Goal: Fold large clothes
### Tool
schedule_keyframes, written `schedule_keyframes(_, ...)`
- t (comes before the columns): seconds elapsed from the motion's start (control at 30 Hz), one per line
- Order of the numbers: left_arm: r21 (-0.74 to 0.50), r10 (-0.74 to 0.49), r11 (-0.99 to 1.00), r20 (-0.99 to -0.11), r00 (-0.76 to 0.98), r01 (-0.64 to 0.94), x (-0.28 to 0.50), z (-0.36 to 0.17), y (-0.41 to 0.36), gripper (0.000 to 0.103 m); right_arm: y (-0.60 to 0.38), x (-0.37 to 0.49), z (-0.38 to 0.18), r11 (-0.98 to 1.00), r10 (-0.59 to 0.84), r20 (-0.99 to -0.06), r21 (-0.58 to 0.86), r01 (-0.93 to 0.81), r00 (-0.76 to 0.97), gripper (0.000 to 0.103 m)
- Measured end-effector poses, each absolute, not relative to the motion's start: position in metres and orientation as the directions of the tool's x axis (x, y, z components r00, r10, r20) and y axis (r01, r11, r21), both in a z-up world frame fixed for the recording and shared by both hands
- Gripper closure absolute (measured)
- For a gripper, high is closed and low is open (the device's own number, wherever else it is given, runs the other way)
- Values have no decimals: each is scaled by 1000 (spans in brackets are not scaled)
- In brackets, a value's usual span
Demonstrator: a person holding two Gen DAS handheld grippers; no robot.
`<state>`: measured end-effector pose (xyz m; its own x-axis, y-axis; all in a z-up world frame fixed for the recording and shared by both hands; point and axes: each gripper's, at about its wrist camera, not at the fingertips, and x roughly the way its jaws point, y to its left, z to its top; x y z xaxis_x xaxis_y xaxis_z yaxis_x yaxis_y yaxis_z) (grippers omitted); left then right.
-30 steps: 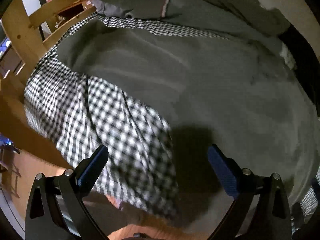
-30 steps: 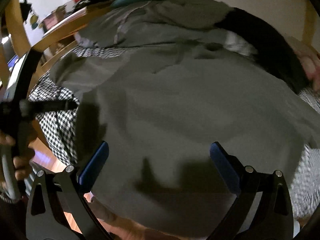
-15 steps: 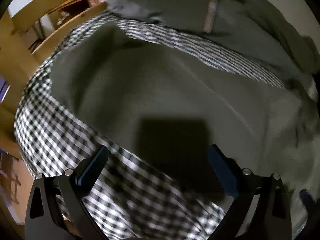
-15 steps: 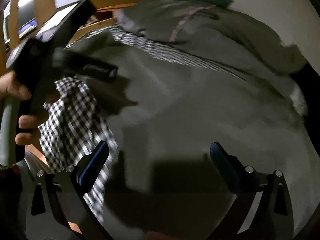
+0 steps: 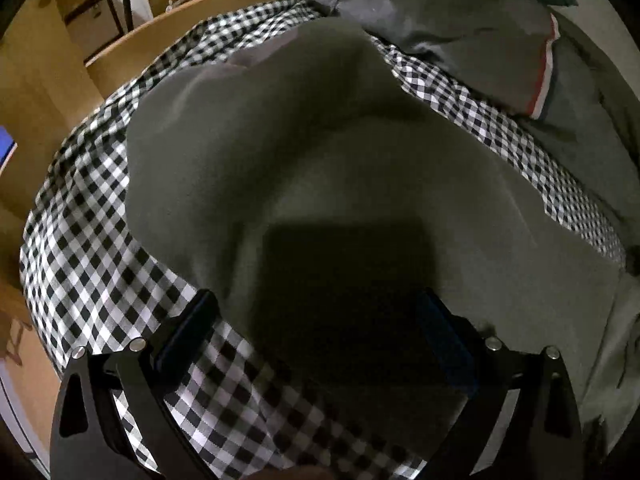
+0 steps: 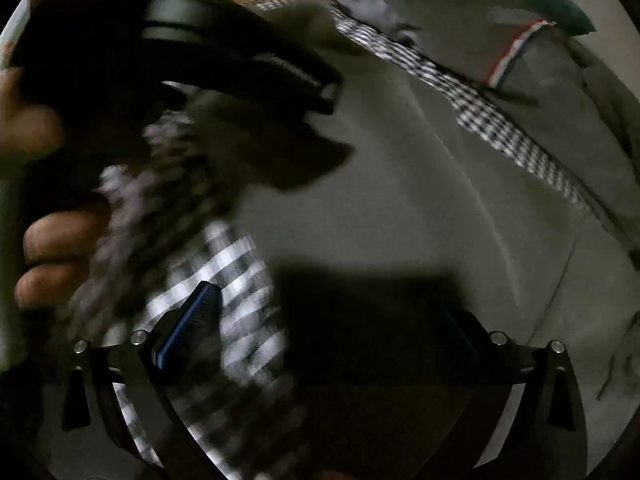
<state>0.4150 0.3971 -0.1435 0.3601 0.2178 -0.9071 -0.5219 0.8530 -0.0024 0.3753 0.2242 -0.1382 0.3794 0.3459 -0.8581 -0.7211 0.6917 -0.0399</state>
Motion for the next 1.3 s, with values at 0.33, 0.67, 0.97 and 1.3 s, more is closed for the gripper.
schedule_keyframes(0.33,-178,113,820,-882,458,-544,406,-149,415,5,204,381,-124,763,349,-829,-19,-646,436,74)
schedule_keyframes(0.67,-430,-83,767,-803,590,-477,384,-140,417,5,141,349,-73,790,469,-703,63,-610,534,92)
schedule_keyframes(0.97,-818,-412,490,-522,747,-301,360,-154,428,5,71,314,-63,784,521,-675,136,-606,523,92)
schedule_keyframes(1.3,-844,-465,454,-498,732,-285,368,-165,417,83,46,298,-72,795,511,-687,148,-589,516,91)
